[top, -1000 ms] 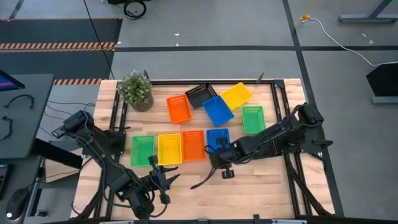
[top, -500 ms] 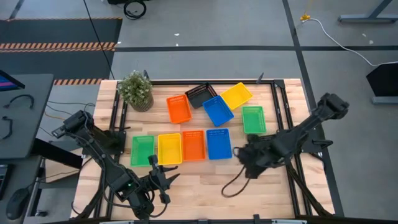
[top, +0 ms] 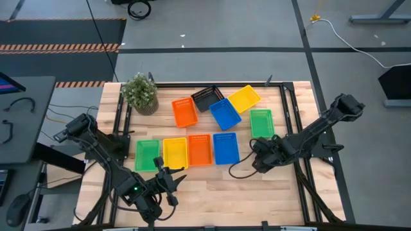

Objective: Stack baskets by color
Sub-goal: Adjust the bottom black bin

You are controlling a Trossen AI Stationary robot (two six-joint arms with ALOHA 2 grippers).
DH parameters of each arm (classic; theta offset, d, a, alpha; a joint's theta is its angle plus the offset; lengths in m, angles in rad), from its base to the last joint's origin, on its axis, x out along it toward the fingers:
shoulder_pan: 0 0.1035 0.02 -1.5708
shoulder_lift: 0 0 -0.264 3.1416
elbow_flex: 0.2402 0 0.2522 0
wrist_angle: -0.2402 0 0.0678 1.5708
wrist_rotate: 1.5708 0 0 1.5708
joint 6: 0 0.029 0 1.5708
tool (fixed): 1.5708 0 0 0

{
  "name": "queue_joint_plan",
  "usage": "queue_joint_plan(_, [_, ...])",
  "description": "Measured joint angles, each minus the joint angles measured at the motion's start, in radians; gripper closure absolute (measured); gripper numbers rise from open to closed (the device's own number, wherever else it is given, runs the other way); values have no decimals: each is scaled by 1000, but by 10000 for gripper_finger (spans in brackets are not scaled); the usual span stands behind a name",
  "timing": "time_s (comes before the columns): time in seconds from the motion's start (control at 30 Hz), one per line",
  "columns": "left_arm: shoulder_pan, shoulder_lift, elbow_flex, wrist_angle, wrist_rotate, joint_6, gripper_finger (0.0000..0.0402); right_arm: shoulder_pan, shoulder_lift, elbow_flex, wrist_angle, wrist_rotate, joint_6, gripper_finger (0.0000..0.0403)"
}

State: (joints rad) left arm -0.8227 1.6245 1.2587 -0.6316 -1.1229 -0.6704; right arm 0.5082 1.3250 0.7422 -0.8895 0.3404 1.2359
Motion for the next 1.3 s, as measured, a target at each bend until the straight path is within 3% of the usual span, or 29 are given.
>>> queue_joint_plan(0.1, [2,0,0,0,1,0,285,-23,60,0,5,-23,-13,180])
queue_joint_plan(0.23, [2,0,0,0,1,0,285,-29,119,0,25,-60,-49,220])
queue_joint_plan(0.53, [2,0,0,0,2,-5,285,41,124,56,5,-132,-171,388])
queue_joint_plan(0.83, [2,0,0,0,2,-7,285,220,102,231,47,-133,-516,395])
queue_joint_plan(1.07, [2,0,0,0,2,-8,285,251,103,217,38,-71,-621,395])
queue_joint_plan(1.3, [2,1,0,0,2,-26,285,209,103,135,82,-62,-712,395])
